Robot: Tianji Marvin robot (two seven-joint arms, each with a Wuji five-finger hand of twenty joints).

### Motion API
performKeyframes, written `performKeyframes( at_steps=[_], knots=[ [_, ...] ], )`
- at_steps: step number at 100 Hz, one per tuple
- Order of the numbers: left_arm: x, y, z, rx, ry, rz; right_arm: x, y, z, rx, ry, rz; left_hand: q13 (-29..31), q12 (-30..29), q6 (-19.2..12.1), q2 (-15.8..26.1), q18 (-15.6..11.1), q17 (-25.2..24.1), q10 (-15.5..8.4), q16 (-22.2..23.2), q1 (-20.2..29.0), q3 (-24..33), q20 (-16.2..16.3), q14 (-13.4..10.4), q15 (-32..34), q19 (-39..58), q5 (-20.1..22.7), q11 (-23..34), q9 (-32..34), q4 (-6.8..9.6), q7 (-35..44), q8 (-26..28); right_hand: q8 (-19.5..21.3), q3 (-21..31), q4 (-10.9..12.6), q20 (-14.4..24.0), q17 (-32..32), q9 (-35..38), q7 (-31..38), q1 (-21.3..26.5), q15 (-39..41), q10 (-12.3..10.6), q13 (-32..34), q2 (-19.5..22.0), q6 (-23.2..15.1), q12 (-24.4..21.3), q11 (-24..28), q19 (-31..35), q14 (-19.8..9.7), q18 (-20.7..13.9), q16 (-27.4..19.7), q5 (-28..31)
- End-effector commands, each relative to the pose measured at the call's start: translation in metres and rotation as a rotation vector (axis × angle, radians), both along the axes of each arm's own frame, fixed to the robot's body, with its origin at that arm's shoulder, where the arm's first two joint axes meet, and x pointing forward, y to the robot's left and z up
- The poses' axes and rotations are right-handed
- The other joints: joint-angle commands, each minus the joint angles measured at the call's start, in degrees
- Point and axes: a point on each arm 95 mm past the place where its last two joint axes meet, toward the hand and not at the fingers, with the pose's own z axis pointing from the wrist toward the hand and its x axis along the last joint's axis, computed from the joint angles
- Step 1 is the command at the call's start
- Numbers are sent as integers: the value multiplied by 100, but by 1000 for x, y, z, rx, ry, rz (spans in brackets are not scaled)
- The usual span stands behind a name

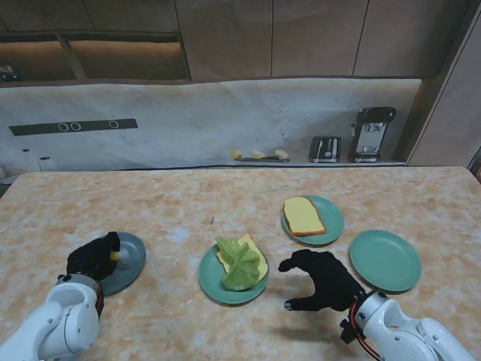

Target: Prepare sandwich (Bread, lettuce, and egg)

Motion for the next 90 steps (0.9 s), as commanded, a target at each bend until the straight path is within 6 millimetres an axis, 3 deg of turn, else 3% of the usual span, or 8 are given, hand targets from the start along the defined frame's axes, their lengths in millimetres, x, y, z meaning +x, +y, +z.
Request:
performKeyframes(
  at_steps=[1,36,90],
  knots=[
    [-3,-7,6,-16,-8,-27,-4,3,-5,2,17,10,90,23,51,-105,41,91,-34,-94,415,186,-76,-78,-52,-16,51,190,217,-12,199,-43,64,-66,-19,37,-40,49,-35,-91,57,-33,38,93,-64,-2932,32,-116,-67,9,-16,16],
    [-5,-47,28,-221,-35,-173,-6,2,-7,1,13,-10,150,5,43,-182,76,171,1,-88,409,241,-123,-15,-106,-84,120,134,303,-15,195,-84,67,-61,-20,4,-43,61,-28,-108,63,-36,55,113,-74,-2930,42,-134,-70,14,-14,19],
    [23,-148,48,-544,61,-400,-9,-5,-13,-8,17,-61,198,59,40,-212,164,204,21,-38,424,221,-17,33,-133,-75,230,38,375,-2,125,-127,68,-63,-20,-21,-46,67,-27,-110,53,-37,43,103,-39,-2931,40,-138,-68,20,-18,43]
  ],
)
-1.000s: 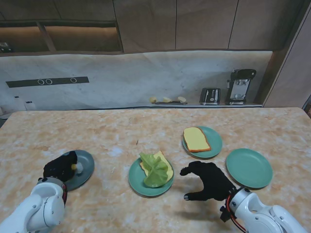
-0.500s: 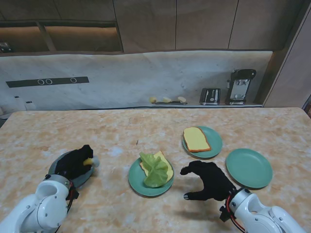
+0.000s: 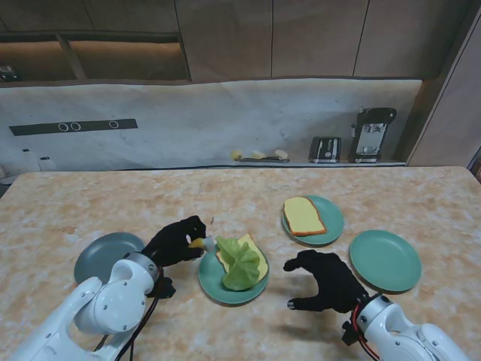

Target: Prepare sandwich (Bread, lettuce, and egg)

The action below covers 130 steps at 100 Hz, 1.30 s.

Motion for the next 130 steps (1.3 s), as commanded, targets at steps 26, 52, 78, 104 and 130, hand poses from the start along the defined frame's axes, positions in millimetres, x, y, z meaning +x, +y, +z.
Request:
performKeyframes(
  at_steps=[26,52,78,104,130],
  knots=[
    [24,-49,-9,-97,68,-80,-7,-5,-9,-18,29,-24,53,156,-76,-34,-20,-58,-93,41,340,247,134,-68,-53,22,94,98,176,13,95,6,68,-64,-19,-26,-45,68,-30,-117,0,-36,36,102,-34,-2932,39,-79,-72,24,-18,31],
    [24,-73,-21,-126,133,-150,-7,-11,-10,-36,29,-40,-17,186,-89,-14,-26,-169,-102,90,350,223,209,-42,-39,41,71,90,128,31,66,29,68,-60,-18,-31,-49,66,-30,-119,3,-34,38,105,-31,-2933,34,-80,-76,26,-17,30],
    [22,-79,-27,-91,163,-198,-7,-12,-9,-39,25,-39,-207,180,-96,35,-11,-422,-112,141,383,160,325,66,-105,33,2,6,-5,83,-50,27,68,-63,-18,-33,-62,60,-29,-137,-4,-38,31,106,-42,-2935,30,-92,-72,28,-20,38],
    [25,-79,-29,-30,115,-222,-7,-13,-10,-41,27,-37,-348,166,-118,83,-20,-595,-127,152,403,108,416,129,-195,24,-51,-78,-109,97,-132,26,69,-55,-18,-31,-74,48,-28,-133,-3,-42,22,117,-36,-2936,26,-106,-74,15,-20,57],
    [25,-78,-27,38,58,-250,-8,-12,-10,-40,33,-35,-701,32,-142,-14,-128,-927,-90,54,249,46,609,203,-542,-15,-99,-465,-381,89,-620,-254,69,-58,-18,-25,-71,44,-30,-145,-8,-30,20,120,-52,-2937,24,-115,-74,15,-22,61]
  ],
)
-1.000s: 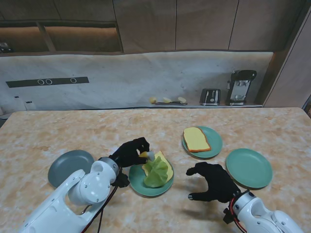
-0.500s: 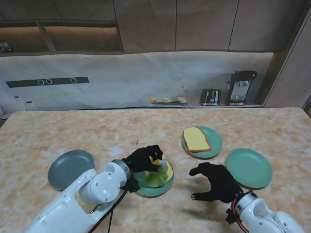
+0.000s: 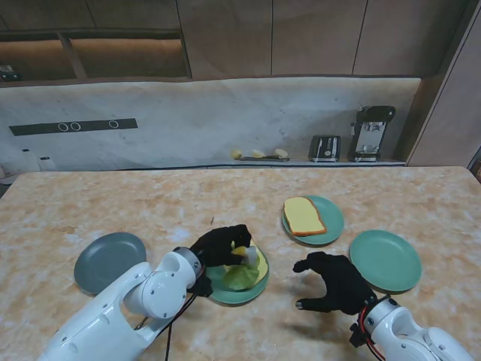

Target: Prepare sandwich (Bread, lettuce, and egg)

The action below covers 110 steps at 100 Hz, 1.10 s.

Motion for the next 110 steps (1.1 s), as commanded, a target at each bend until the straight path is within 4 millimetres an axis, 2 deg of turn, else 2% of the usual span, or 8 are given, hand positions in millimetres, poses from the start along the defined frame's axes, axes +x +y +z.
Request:
performKeyframes(
  at_steps=[1,14,28,57,68,86,97,110],
  knots=[
    [-1,-1,1,3,21,-13,-5,2,-6,-1,28,9,-274,-1,-110,-29,-171,-159,-90,-23,207,42,209,68,-235,-9,-86,-77,-163,86,-275,-198,68,-56,-18,-25,-71,46,-29,-143,-8,-28,19,61,-51,-2937,25,-110,-74,14,-23,57],
    [-5,1,4,12,39,-23,-5,3,-6,-1,30,11,-713,-1088,-14,326,-159,-504,49,-999,-282,88,366,172,-796,-252,24,-6,-811,148,-1043,-837,69,-54,-18,-22,-70,49,-29,-141,-10,-35,23,61,-48,-2939,23,-114,-76,16,-24,71],
    [-8,3,5,25,37,-24,-6,3,-6,-1,32,12,-941,-2554,13,693,-140,-736,108,-1410,-530,-4,364,218,-1185,-478,60,74,-1214,279,-1399,-1274,67,-56,-19,-20,-75,48,-34,-144,-11,-32,17,59,-44,-2940,21,-122,-74,16,-24,75],
    [-12,8,9,36,22,-15,-5,5,-6,2,31,18,-1336,-2983,-3,748,-1,-1229,178,-1799,-568,-166,166,236,-1699,-1111,-41,-245,-1557,268,-1739,-1566,66,-54,-18,-13,-72,46,-42,-142,-11,-38,15,59,-49,-2940,20,-131,-78,13,-24,71],
    [-13,12,13,30,-2,-6,-4,5,-5,2,28,18,-1551,-3421,14,881,176,-1566,248,-2234,-643,-586,-226,246,-2158,-1846,-11,-572,-1716,236,-2081,-1927,67,-52,-18,-8,-58,48,-42,-139,-5,-38,26,60,-45,-2937,25,-129,-75,15,-22,62],
    [-17,22,21,-13,-56,25,-1,6,-4,-2,20,19,-1989,-4420,152,1517,332,-1997,306,-3198,-671,-2530,-1168,298,-3110,-3067,-42,-1267,-2019,210,-2783,-2553,70,-51,-19,3,-13,53,-38,-132,2,-41,32,64,-37,-2934,33,-114,-69,20,-18,47],
    [-19,31,25,-49,-91,34,3,6,0,-5,7,22,-2181,-4849,163,1786,367,-2195,364,-3611,-947,-2932,-1630,266,-3515,-3634,-62,-1607,-2175,185,-3160,-2820,71,-49,-19,9,12,60,-36,-123,11,-35,44,66,-28,-2931,40,-104,-70,31,-14,33],
    [-24,46,27,-70,-120,34,11,4,5,-12,-14,20,-2376,-5242,209,1883,342,-2289,423,-4024,-1304,-2998,-2001,247,-3849,-3993,-16,-1855,-2236,146,-3558,-3117,73,-48,-20,14,61,72,-30,-113,23,-34,75,61,-8,-2927,50,-83,-58,48,-9,28]
  ],
)
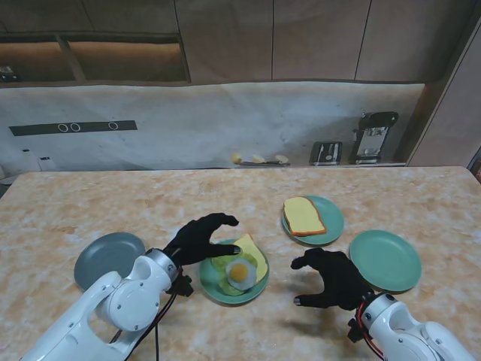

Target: Prepare sandwich (Bread, lettuce, and egg)

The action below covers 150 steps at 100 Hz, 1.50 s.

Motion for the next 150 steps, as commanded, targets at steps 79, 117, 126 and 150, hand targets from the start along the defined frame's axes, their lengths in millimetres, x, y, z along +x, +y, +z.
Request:
performKeyframes(
  at_steps=[79,117,126,150],
  knots=[
    [-58,52,-26,25,-28,37,99,-25,16,-217,-22,-127,-167,-165,-228,321,28,-288,-141,-325,-188,-104,-754,-138,-314,-715,69,-118,-62,-20,-329,-162,60,-109,-39,10,74,-60,-58,69,8,-27,3,-80,117,-2917,60,43,-60,-24,-3,-289],
    [-59,52,-28,27,-35,47,154,-11,14,-296,-14,-155,-117,-103,-225,351,53,-268,-121,-253,-132,-108,-603,-126,-237,-565,61,-76,-32,-17,-287,-135,22,-183,-43,51,4,-436,-39,137,36,-29,-270,-190,116,-2909,128,78,-98,-142,12,-795],
    [-59,52,-29,30,-30,45,169,-8,14,-300,-1,-166,-112,-96,-226,354,53,-261,-133,-242,-127,-110,-579,-121,-228,-541,60,-77,-37,-17,-287,-135,19,-193,-47,62,10,-452,-15,162,46,-27,-290,-209,93,-2906,152,96,-97,-151,14,-804],
    [-59,53,-28,38,-16,53,204,-4,16,-307,35,-157,-100,-78,-213,435,56,-236,-104,-212,-100,-93,-520,-99,-195,-480,75,-69,-46,-6,-281,-135,0,-149,-8,78,-16,-493,12,400,14,-98,-331,-316,-47,-2928,150,110,-164,-191,-9,-881]
  ],
)
